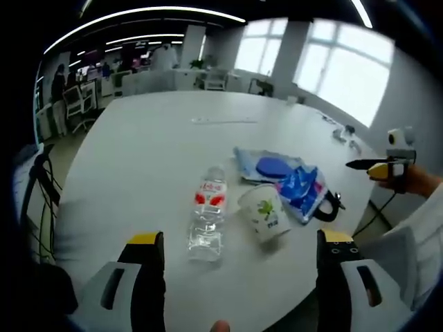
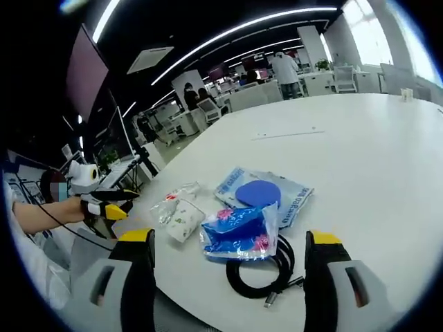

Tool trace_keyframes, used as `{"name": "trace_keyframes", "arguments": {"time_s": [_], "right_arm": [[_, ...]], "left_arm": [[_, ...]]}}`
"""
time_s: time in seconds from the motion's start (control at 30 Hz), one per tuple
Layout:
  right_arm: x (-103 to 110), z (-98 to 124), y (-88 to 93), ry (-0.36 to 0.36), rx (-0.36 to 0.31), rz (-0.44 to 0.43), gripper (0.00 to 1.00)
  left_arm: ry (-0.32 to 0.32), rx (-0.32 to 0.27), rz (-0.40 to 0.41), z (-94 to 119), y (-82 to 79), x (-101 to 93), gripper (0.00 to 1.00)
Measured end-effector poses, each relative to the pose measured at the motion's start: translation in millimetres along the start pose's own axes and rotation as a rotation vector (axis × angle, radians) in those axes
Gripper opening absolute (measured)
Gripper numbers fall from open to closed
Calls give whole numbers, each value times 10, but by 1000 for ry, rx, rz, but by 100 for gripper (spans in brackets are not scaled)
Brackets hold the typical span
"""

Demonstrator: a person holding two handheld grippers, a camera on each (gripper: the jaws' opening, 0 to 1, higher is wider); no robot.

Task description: Arrange the tabletop items into an orderly group along one side of the table until the central work area is clear of visible clutter.

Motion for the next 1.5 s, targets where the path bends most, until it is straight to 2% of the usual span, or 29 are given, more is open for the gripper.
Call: {"name": "trace_keyframes", "arguments": {"time_s": [0.27,0.43,0.6,0.77,1.17,1.5], "right_arm": [[-93,90,165,22,46,4,90],[-184,169,292,44,86,55,90],[-242,225,382,49,95,36,90],[-269,256,482,50,128,56,90],[-281,312,564,54,143,60,90],[-253,305,613,45,159,74,90]], "left_arm": [[2,5,-4,12,28,-22,88],[-1,19,-10,26,79,-21,88],[1,25,-10,38,98,-44,88],[1,28,-12,40,118,-47,88],[6,42,-15,87,202,-121,88],[3,44,-7,123,242,-102,87]]}}
Point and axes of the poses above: the point that each gripper's makers call its tool centre point, and the gripper's own axes: z roughly backward along the fingers, x roughly to its left, y roughly out of its underside, the point moved 1 cm from there along z, roughly backward along the fingers, and after that the axes turned 3 degrees about -x, right-handed, at the moved point
